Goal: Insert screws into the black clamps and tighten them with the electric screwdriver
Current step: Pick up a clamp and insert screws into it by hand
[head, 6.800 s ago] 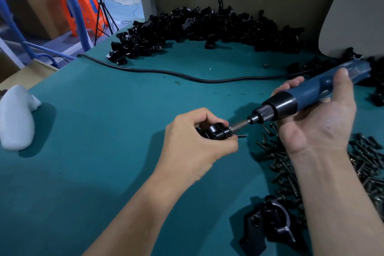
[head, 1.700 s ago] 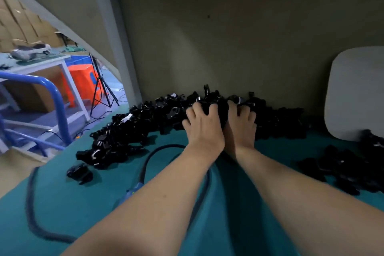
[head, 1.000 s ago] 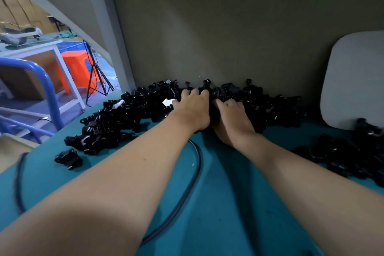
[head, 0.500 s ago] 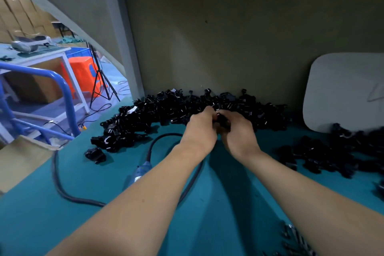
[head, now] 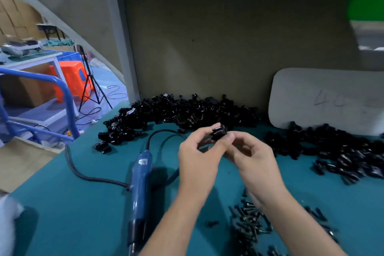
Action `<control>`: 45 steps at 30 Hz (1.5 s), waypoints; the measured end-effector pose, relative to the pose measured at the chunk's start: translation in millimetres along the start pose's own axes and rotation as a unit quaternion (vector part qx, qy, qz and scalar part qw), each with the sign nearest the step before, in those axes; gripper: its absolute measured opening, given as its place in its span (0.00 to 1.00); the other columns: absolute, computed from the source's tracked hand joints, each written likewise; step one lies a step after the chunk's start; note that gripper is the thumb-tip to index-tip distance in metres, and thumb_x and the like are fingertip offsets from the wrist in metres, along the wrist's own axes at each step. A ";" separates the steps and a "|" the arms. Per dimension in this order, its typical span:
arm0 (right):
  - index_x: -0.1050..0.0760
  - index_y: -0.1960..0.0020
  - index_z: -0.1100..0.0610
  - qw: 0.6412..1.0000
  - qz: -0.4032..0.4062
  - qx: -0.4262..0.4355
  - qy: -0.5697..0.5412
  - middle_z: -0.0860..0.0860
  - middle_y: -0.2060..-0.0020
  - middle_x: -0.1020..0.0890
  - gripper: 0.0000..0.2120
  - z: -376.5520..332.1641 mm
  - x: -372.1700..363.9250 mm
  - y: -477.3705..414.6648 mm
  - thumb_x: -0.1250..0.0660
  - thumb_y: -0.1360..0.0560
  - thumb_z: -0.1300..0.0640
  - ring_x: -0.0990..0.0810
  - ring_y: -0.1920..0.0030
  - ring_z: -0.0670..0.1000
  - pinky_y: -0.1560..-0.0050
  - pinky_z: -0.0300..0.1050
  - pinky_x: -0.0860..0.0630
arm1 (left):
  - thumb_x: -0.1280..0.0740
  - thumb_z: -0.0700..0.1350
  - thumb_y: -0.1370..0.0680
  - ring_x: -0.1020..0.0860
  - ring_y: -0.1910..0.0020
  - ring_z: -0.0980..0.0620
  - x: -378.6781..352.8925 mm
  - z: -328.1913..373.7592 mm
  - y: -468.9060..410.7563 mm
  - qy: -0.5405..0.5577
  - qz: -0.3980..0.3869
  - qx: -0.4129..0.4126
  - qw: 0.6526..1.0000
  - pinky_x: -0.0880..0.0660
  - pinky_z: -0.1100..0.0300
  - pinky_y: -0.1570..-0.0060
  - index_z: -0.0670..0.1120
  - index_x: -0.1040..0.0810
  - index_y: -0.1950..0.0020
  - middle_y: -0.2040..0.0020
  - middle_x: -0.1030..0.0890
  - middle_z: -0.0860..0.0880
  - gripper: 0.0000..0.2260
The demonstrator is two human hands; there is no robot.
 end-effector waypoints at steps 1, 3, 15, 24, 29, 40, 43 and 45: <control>0.15 0.47 0.56 1.000 -0.014 -0.004 -0.012 0.53 0.51 0.12 0.08 -7.0 4.1 15.3 0.31 0.21 0.65 0.14 0.46 0.51 0.45 0.41 0.19 | 0.22 0.45 0.24 0.15 0.52 0.57 -1.1 4.2 13.3 0.019 0.004 -0.003 1.000 0.21 0.64 0.51 0.52 0.13 0.50 0.53 0.12 0.51 0.04; 0.15 0.45 0.53 1.000 -0.023 -0.012 -0.002 0.50 0.50 0.12 0.11 -16.7 15.1 44.3 0.31 0.21 0.66 0.14 0.47 0.48 0.46 0.35 0.20 | 0.23 0.46 0.23 0.16 0.53 0.56 -3.9 6.4 37.7 0.052 -0.009 0.017 0.998 0.20 0.63 0.51 0.52 0.13 0.52 0.54 0.12 0.50 0.02; 0.21 0.43 0.41 0.955 0.117 -0.130 0.241 0.39 0.45 0.18 0.12 18.4 139.4 88.0 0.30 0.20 0.58 0.19 0.47 0.38 0.51 0.39 0.23 | 0.21 0.59 0.34 0.14 0.52 0.41 13.5 -51.8 97.9 0.045 -0.058 0.151 0.986 0.18 0.60 0.55 0.51 0.13 0.52 0.51 0.14 0.45 0.17; 0.43 0.20 0.46 0.824 0.222 -0.157 0.497 0.52 0.21 0.44 0.34 53.2 281.8 -8.9 0.34 0.21 0.59 0.44 0.23 0.58 0.28 0.56 0.34 | 0.19 0.62 0.40 0.14 0.60 0.50 18.6 -69.2 99.2 -0.050 -0.041 0.064 0.996 0.19 0.63 0.60 0.53 0.16 0.54 0.55 0.13 0.47 0.21; 0.50 0.18 0.41 0.767 0.128 -0.271 0.567 0.47 0.17 0.50 0.34 74.1 311.5 -59.6 0.40 0.20 0.44 0.53 0.19 0.60 0.24 0.63 0.48 | 0.27 0.65 0.34 0.18 0.68 0.49 11.6 -69.3 99.5 -0.071 -0.050 0.038 0.996 0.21 0.63 0.64 0.63 0.21 0.44 0.63 0.15 0.43 0.20; 0.22 0.41 0.48 0.740 0.162 -0.114 0.643 0.49 0.64 0.20 0.15 59.8 301.2 -65.5 0.29 0.23 0.42 0.25 0.45 0.59 0.43 0.56 0.39 | 0.22 0.64 0.37 0.14 0.55 0.53 15.0 -85.6 102.6 -0.142 -0.067 0.038 0.987 0.23 0.50 0.46 0.64 0.22 0.38 0.52 0.13 0.54 0.29; 0.21 0.38 0.51 0.740 0.163 -0.090 0.646 0.53 0.53 0.18 0.18 50.8 289.9 -60.5 0.30 0.22 0.41 0.24 0.43 0.60 0.41 0.57 0.37 | 0.25 0.65 0.33 0.15 0.48 0.57 14.6 -84.5 102.5 -0.142 -0.077 0.037 0.986 0.21 0.50 0.44 0.66 0.21 0.38 0.44 0.14 0.59 0.24; 0.20 0.35 0.55 0.749 0.169 -0.067 0.637 0.56 0.45 0.18 0.18 46.6 285.2 -57.4 0.30 0.21 0.47 0.23 0.43 0.62 0.43 0.57 0.31 | 0.27 0.67 0.32 0.17 0.41 0.57 15.9 -82.0 102.3 -0.146 -0.080 0.035 0.985 0.23 0.51 0.38 0.68 0.21 0.37 0.39 0.16 0.60 0.23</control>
Point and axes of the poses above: each hand's wrist, its own y-axis away from the middle knuckle, its own x-axis out of the back of the hand, z = x × y, the point moved 3 cm from there along -y, towards the middle knuckle
